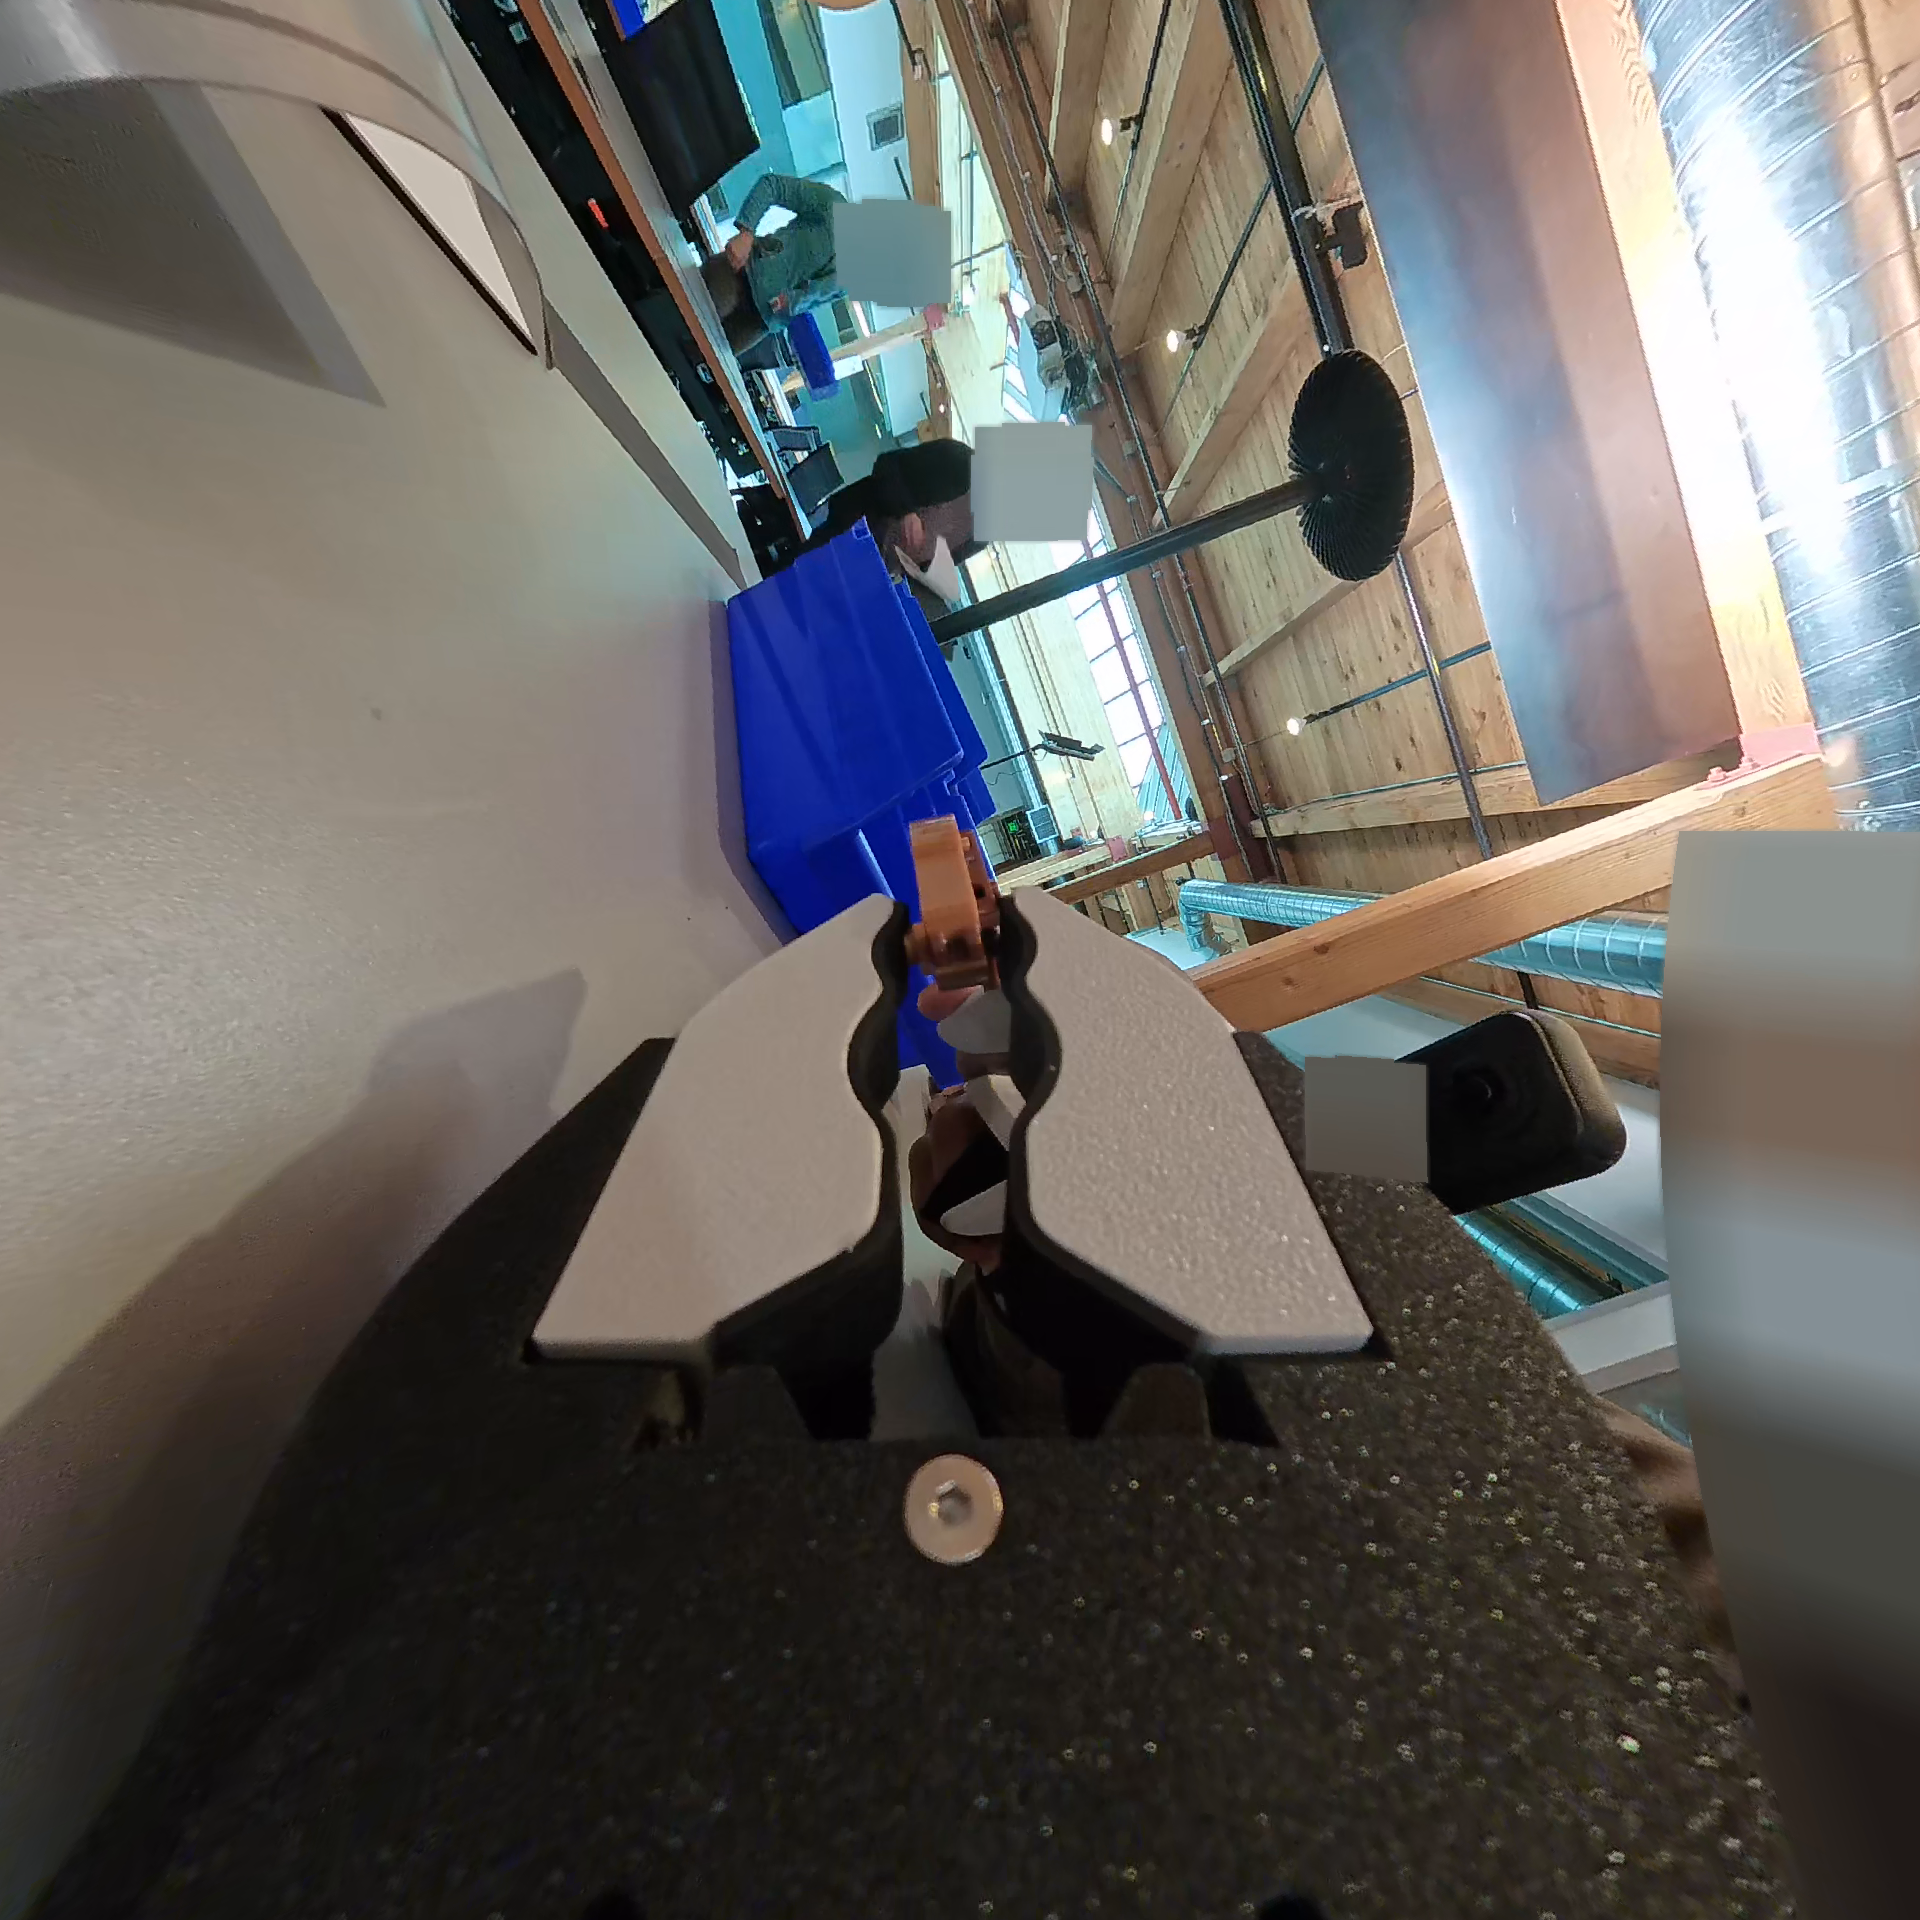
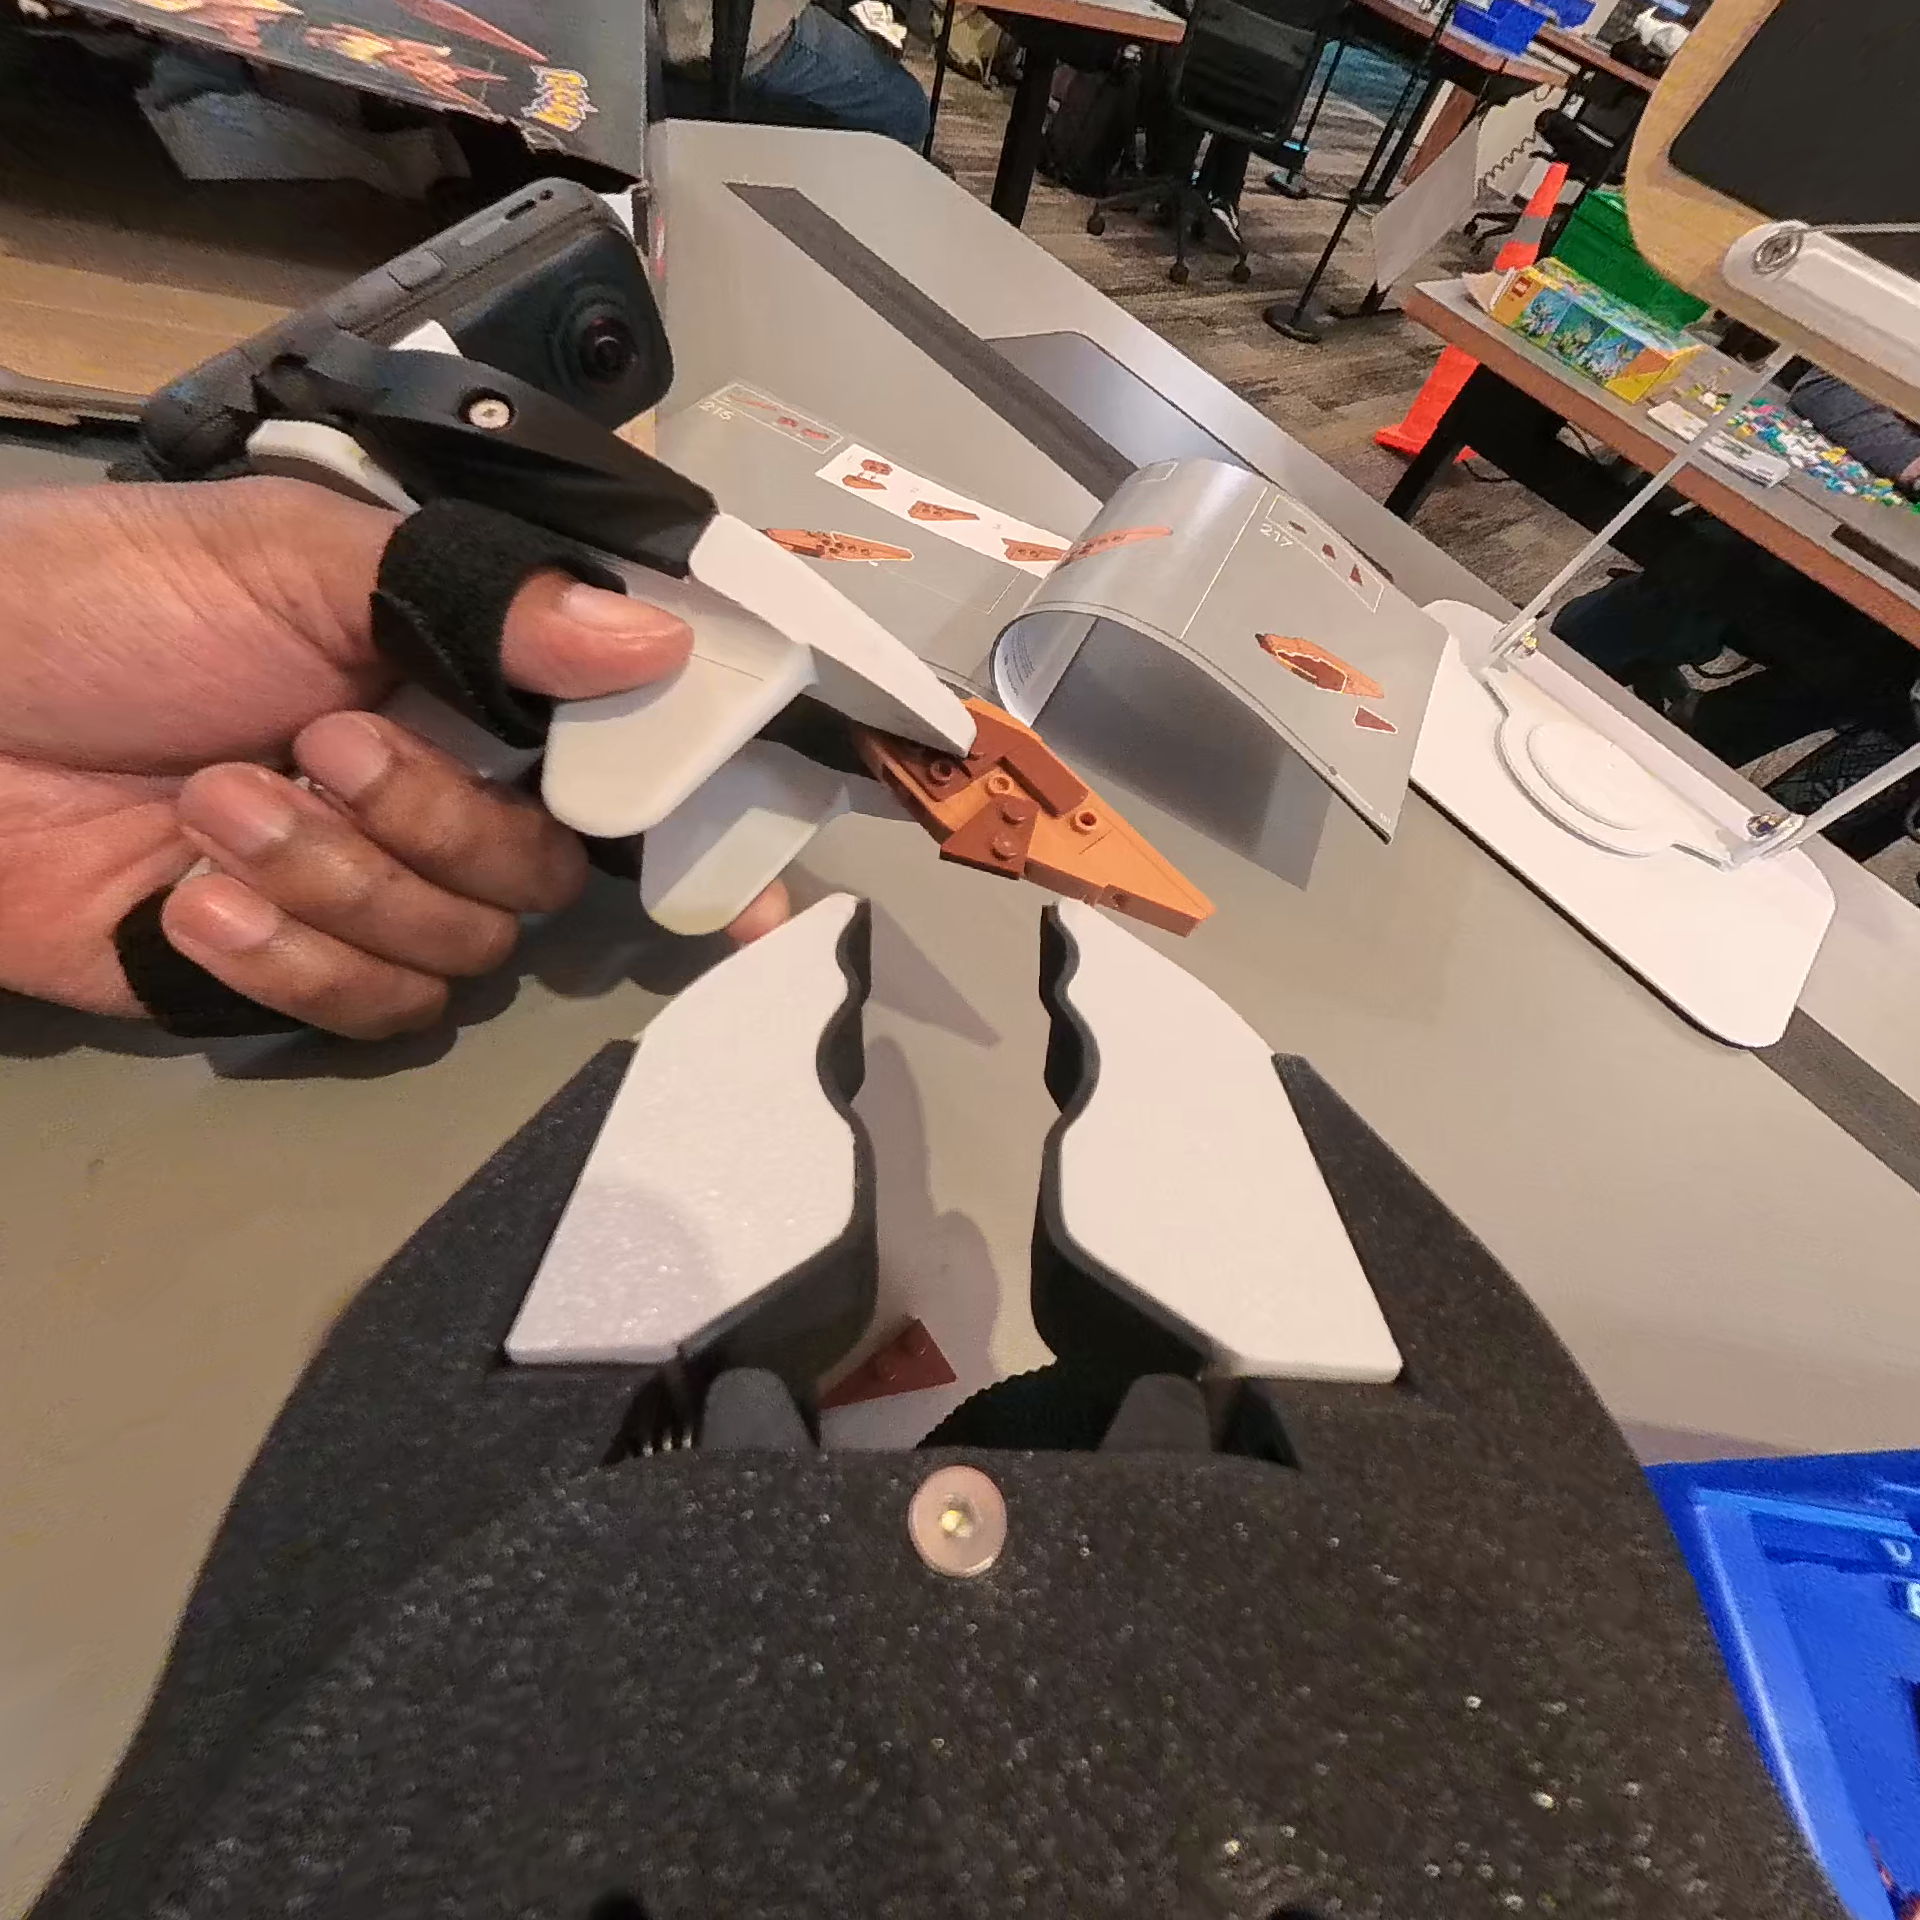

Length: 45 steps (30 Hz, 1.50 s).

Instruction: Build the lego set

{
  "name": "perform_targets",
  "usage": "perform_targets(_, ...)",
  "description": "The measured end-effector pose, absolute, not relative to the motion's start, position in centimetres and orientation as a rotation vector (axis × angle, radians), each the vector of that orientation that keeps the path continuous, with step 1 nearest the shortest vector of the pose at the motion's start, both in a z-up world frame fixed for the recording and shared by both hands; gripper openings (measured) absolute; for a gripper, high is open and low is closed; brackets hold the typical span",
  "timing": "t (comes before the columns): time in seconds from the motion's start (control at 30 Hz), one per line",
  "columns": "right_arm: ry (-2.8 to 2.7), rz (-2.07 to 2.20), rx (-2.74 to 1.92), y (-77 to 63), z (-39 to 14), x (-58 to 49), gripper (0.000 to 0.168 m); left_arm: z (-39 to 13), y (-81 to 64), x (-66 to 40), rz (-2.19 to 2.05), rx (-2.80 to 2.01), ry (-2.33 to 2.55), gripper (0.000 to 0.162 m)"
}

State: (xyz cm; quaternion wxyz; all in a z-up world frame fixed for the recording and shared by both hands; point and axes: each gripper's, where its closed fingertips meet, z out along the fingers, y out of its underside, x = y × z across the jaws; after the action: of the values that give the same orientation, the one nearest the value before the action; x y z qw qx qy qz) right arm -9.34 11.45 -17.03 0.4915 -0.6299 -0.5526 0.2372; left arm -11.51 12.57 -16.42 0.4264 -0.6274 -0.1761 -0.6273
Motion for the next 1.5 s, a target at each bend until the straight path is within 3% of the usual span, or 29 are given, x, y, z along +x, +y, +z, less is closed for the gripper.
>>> perform_targets(1.13,-1.292,0.517,-1.546,11.8,-16.8,-9.8,0.028,-16.5,12.5,-11.4,-1.549,-1.576,-0.434,0.016)
perform_targets(1.5,-1.252,0.46,-1.567,12.6,-16.8,-9.8,0.018,-16.5,12.5,-11.3,-1.532,-1.581,-0.431,0.016)
